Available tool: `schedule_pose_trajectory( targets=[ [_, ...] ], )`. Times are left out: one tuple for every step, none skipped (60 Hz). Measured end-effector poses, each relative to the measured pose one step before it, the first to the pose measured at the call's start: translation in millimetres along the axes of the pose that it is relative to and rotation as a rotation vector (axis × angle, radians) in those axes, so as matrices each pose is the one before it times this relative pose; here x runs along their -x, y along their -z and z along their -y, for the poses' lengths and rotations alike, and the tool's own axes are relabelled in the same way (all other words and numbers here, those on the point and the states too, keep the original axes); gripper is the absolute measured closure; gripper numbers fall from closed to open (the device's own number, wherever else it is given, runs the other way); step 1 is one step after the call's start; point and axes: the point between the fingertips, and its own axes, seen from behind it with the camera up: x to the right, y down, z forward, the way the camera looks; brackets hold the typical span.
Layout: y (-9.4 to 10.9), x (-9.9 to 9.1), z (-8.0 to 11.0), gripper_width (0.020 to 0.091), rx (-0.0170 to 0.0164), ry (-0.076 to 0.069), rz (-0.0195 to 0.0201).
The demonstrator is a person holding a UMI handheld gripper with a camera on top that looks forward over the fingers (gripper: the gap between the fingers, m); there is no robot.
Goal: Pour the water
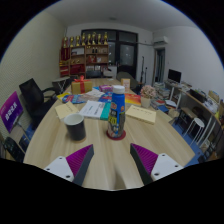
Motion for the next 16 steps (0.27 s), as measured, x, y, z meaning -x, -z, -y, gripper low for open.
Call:
schedule_pose_trajectory(
  targets=[
    [13.35,2.24,-1.77,0.0273,0.00034,0.0015,-0.00423],
    [13.16,1.64,-1.83,0.0274,0.00059,0.0016,-0.0061],
    [13.4,1.61,-1.87,0.027,0.00123,0.0016,-0.00792],
    [13.08,1.45,-1.78,0.0274,0.00146,0.0013,-0.00803],
    [6.36,-0.69,-1.01,0.0272,0.00105,0.0016,-0.00581],
    [16.75,3.96,-2.57,0.0269,0.00291,0.0026,-0.00784],
    [12.54,2.37,-1.59,0.027,0.00093,0.003,-0.00371],
    [12.59,2.74,-1.17,0.0269,0.00012,0.0032,-0.00259],
    [12.05,2.65,-1.03,0.0267,-0.00072,0.0027,-0.00314],
    [11.88,2.19,-1.09,0.0269,-0.00013,0.0019,-0.00393],
    [11.81,2.14,-1.01,0.0265,0.00089,0.0009,-0.00397],
    [11.56,2.01,-1.09,0.0264,0.0018,0.0003,-0.00378],
    [11.3,2.21,-0.79,0.0266,0.00099,-0.0006,-0.00342],
    [6.42,1.72,0.32,0.0267,0.00008,-0.001,-0.00097],
    [11.3,2.48,-0.68,0.0267,-0.00166,-0.0002,0.00006],
    [10.37,3.54,0.16,0.0267,-0.00283,-0.0011,-0.00002]
  ],
)
